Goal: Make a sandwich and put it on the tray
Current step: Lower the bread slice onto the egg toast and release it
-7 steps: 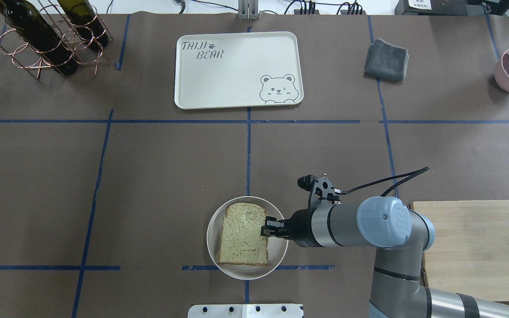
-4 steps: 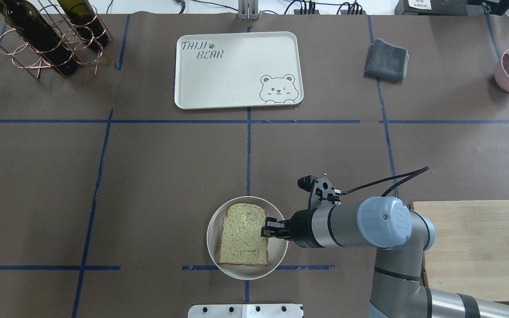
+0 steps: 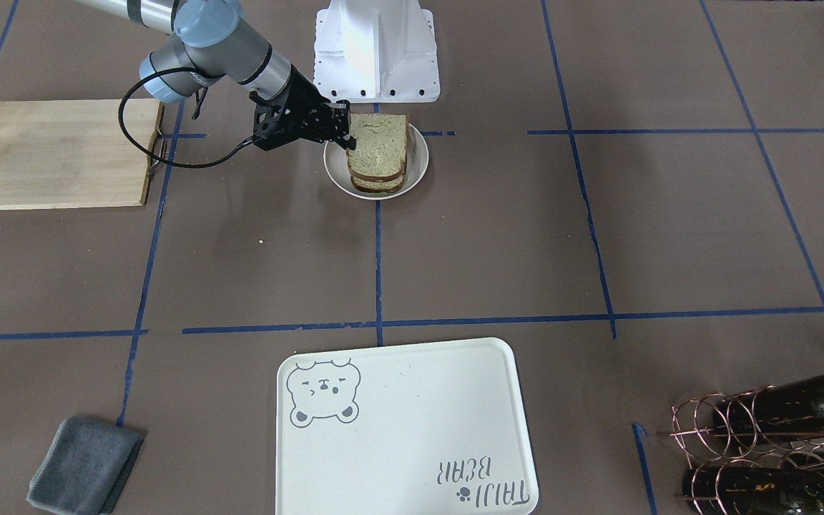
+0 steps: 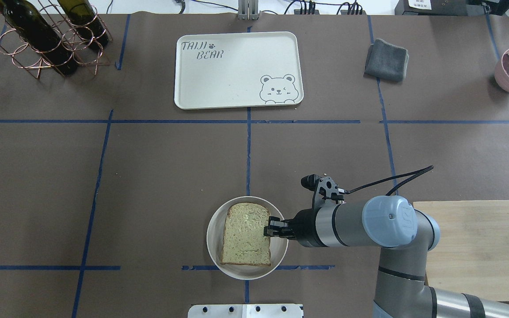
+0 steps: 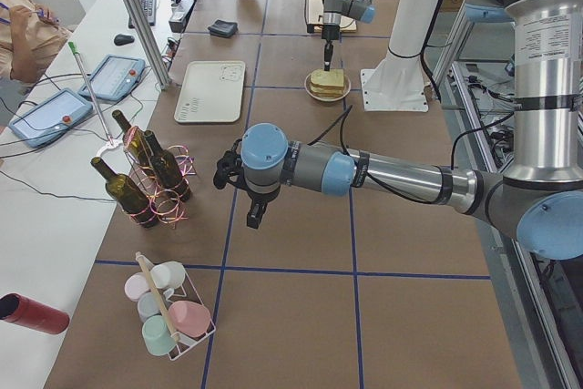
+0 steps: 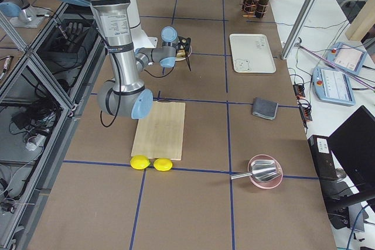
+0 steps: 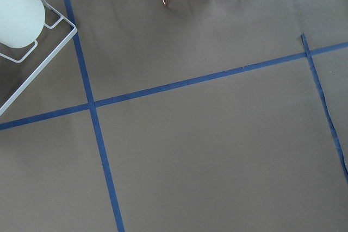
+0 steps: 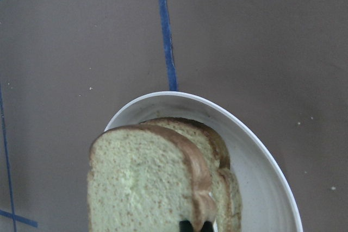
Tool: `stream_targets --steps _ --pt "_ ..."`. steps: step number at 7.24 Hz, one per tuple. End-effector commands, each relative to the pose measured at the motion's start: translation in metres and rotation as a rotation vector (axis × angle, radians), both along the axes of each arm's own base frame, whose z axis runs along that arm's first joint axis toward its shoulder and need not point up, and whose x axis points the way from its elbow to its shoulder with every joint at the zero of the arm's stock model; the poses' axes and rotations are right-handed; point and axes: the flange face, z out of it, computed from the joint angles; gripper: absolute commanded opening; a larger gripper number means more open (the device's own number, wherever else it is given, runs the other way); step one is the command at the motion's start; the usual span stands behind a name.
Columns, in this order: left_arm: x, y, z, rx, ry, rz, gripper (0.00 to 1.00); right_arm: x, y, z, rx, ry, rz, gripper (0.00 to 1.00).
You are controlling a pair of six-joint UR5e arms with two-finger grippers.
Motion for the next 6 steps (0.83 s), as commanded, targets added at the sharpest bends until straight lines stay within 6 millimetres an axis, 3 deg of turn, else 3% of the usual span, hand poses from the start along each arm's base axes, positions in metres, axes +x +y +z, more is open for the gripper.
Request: stream_targets --steps 1,3,4,5,6 --pt "0.000 0.000 0.001 0.000 0.000 0.000 1.00 -0.002 0.001 0.004 -0.002 0.009 0.004 0.67" --pt "0.001 -0.001 -0.001 0.014 0.001 0.003 1.00 -0.002 0.000 0.001 -0.002 0.004 0.008 0.99" --pt "0.005 -0.003 -0.006 0.058 0.004 0.012 1.00 0.005 -0.003 -0.004 0.000 -0.007 0.014 1.00" --pt "0.031 -0.003 -0.011 0.066 0.064 0.075 1.00 0.025 -0.007 -0.006 0.000 -0.018 0.033 1.00" --pt "0.059 -0.004 -0.025 0.023 0.123 0.095 1.00 0.067 -0.015 0.008 -0.006 -0.006 0.065 1.00"
